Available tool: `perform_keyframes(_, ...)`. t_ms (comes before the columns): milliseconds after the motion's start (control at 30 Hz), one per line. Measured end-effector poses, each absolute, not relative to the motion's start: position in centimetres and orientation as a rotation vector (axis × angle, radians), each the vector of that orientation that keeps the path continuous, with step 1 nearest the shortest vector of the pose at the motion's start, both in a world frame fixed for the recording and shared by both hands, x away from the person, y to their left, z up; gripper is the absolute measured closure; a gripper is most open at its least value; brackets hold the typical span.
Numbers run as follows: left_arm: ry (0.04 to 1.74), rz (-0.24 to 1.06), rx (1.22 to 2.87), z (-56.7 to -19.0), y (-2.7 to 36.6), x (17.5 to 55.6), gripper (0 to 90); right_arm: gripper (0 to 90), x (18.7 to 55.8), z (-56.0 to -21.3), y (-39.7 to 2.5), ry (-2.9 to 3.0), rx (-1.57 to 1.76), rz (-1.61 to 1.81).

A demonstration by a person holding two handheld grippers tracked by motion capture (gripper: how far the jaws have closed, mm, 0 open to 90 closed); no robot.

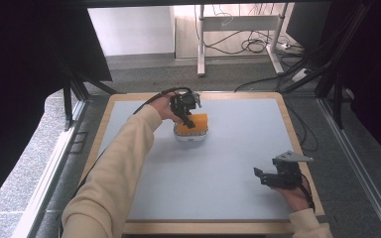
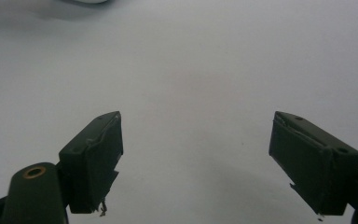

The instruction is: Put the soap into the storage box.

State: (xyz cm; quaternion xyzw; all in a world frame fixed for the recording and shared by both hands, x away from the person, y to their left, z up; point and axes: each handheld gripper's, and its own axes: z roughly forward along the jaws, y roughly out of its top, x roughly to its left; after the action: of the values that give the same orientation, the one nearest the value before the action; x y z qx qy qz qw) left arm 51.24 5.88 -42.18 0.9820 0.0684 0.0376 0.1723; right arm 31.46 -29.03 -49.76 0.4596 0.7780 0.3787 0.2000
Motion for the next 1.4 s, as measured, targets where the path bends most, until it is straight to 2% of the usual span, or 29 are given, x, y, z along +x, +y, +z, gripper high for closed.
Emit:
perform_keyframes(533,0.192,0.082,2.798,-43.9,5.7,51.9,61.6,17.8,31.4,-49.8,-28.9,2.175,1.280,1.061)
perform_keyframes(600,0.208,0.105,2.762,-43.6,5.8,51.9,57.7,17.8,31.4,-49.8,-28.9,2.176,1.279,1.060)
perform_keyframes(667,0.217,0.133,2.732,-43.1,6.0,51.9,57.5,17.8,31.4,-49.8,-28.8,2.178,1.278,1.060)
perform_keyframes(767,0.228,0.258,2.709,-42.2,6.2,51.7,51.4,17.9,31.4,-49.8,-28.7,2.182,1.273,1.059)
perform_keyframes(1000,0.255,0.339,2.667,-41.4,6.4,51.5,45.1,17.8,31.3,-49.7,-28.5,2.184,1.268,1.060)
perform_keyframes(1400,0.279,0.288,2.601,-40.6,6.8,50.5,44.0,17.8,31.4,-49.8,-28.7,2.179,1.274,1.063)
